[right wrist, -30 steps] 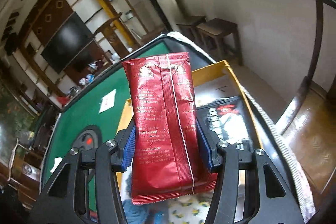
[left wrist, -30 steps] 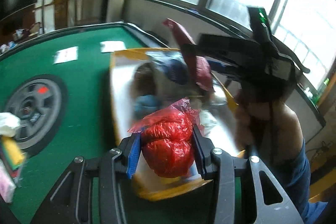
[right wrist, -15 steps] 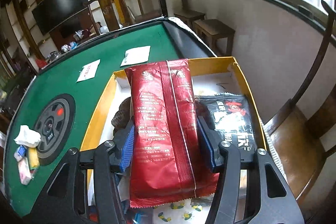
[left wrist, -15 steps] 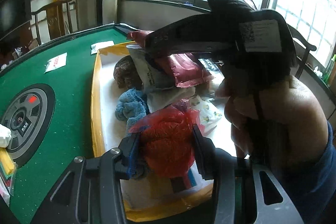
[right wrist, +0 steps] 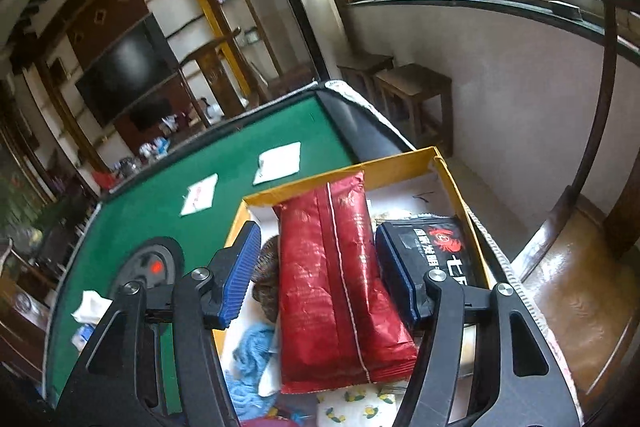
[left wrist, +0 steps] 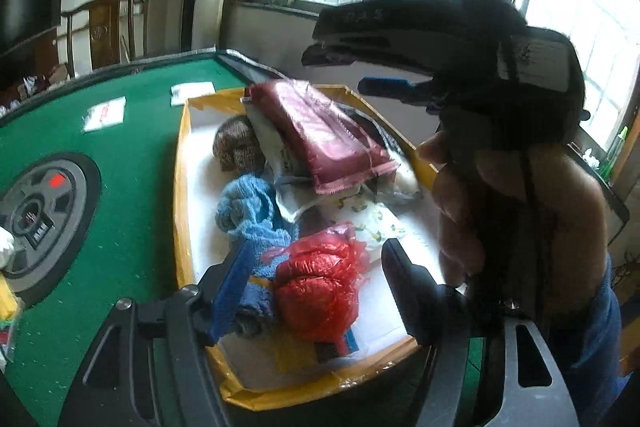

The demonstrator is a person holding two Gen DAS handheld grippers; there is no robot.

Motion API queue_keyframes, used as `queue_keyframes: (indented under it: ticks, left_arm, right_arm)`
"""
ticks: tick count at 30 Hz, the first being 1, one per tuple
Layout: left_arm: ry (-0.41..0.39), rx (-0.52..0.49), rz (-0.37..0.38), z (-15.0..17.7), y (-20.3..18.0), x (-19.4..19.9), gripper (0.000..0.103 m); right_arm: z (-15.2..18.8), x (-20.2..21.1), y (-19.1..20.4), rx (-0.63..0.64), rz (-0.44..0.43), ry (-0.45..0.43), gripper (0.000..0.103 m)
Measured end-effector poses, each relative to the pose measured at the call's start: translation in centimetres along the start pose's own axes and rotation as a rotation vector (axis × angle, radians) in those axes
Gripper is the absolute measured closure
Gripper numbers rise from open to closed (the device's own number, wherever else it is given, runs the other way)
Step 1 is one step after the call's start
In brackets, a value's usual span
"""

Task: Organize soft objects
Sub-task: 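Carry the red foil bag and red plastic bag into the box and open both tools, then withdraw both open tools from the box back over the remaining pile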

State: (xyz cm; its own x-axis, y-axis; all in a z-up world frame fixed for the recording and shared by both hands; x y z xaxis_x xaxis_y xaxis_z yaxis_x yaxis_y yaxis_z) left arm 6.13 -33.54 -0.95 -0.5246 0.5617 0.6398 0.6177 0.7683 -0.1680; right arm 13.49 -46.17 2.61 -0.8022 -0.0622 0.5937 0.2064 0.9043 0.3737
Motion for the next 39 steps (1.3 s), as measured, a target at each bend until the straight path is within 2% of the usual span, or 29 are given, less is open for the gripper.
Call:
queue_keyframes:
  ticks: [8, 11, 14, 17, 19, 21, 25, 29, 31, 33, 34, 37, 39]
  left_arm:
    - [-0.048, -0.014, -0.068, -0.7, 1.9, 3.4, 0.036]
    - [-0.025, 0.036, -0.115, -0.2, 4.6, 4.5, 0.036]
    - [-0.003, 0.129, -0.157, 0.7, 8.1, 6.3, 0.036]
    - [0.013, 0.255, -0.278, 2.0, 12.8, 9.2, 0.036]
    - [0.028, 0.339, -0.439, 3.6, 16.5, 12.1, 0.036]
    - [0.043, 0.445, -0.548, 5.5, 20.2, 14.7, 0.036]
    - [0.085, 0.641, -0.586, 8.7, 25.4, 16.1, 0.036]
    - [0.142, 0.737, -0.565, 10.7, 27.8, 14.6, 0.036]
    - [0.168, 0.734, -0.581, 11.0, 28.2, 13.4, 0.036]
    - [0.196, 0.708, -0.657, 11.3, 28.9, 13.0, 0.035]
    - [0.184, 0.707, -0.673, 11.2, 29.2, 12.8, 0.035]
    - [0.167, 0.701, -0.691, 11.0, 29.9, 12.4, 0.035]
    - [0.184, 0.686, -0.677, 11.1, 30.6, 11.7, 0.032]
  right_arm:
    - [0.2, 0.3, 1.1, 0.006, -0.031, -0.014, 0.043]
    - [0.3, 0.4, 1.5, 0.014, -0.041, -0.013, 0.043]
    - [0.5, 0.4, 1.9, 0.028, -0.047, -0.016, 0.043]
    - [0.7, 0.2, 2.2, 0.043, -0.045, -0.009, 0.043]
    - [0.9, 0.0, 2.1, 0.038, -0.04, -0.002, 0.043]
    - [1.0, -0.2, 2.1, 0.027, -0.047, 0.008, 0.043]
    - [1.1, -0.1, 2.3, 0.021, -0.062, 0.009, 0.043]
    - [1.2, -0.1, 2.5, 0.019, -0.072, 0.011, 0.043]
    - [1.3, -0.1, 2.7, 0.019, -0.079, 0.018, 0.043]
    - [1.4, 0.0, 3.1, 0.027, -0.092, 0.018, 0.043]
    - [1.4, 0.1, 3.3, 0.031, -0.096, 0.016, 0.043]
    - [1.8, 0.3, 4.3, 0.061, -0.113, 0.019, 0.043]
    - [2.2, 0.4, 5.3, 0.091, -0.126, 0.024, 0.043]
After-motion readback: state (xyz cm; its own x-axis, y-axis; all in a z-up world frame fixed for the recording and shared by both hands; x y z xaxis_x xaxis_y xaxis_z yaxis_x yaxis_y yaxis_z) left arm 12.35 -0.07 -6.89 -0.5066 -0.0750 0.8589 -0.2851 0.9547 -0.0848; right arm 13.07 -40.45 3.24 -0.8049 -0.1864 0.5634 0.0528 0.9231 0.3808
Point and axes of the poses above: each gripper's, at about its wrist camera, not at the fingertips, and x roughly against the way its jaws point, y to its left, z to its underside, the point moved 8 cm from there along -x, roughly the way its jaws point, and after that the axes turned 2 degrees about -x, right-handed, at the moved point
